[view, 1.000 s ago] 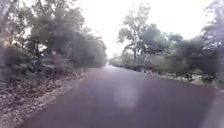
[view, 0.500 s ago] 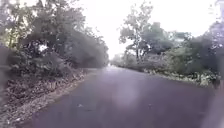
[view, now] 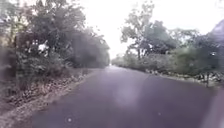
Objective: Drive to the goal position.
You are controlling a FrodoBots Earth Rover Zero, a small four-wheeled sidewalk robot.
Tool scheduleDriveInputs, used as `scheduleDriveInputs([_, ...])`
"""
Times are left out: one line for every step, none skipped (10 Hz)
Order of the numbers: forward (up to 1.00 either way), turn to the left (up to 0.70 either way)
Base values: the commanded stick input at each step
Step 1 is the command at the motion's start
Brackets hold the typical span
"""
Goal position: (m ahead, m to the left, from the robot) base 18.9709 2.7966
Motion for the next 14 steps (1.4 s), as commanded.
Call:
scheduleDriveInputs([1.00, 0.00])
scheduleDriveInputs([1.00, 0.00])
scheduleDriveInputs([1.00, 0.00])
scheduleDriveInputs([1.00, 0.00])
scheduleDriveInputs([1.00, 0.00])
scheduleDriveInputs([1.00, 0.00])
scheduleDriveInputs([1.00, 0.00])
scheduleDriveInputs([1.00, 0.00])
scheduleDriveInputs([1.00, 0.00])
scheduleDriveInputs([1.00, 0.00])
scheduleDriveInputs([1.00, 0.00])
scheduleDriveInputs([1.00, 0.00])
scheduleDriveInputs([1.00, 0.00])
scheduleDriveInputs([1.00, 0.00])
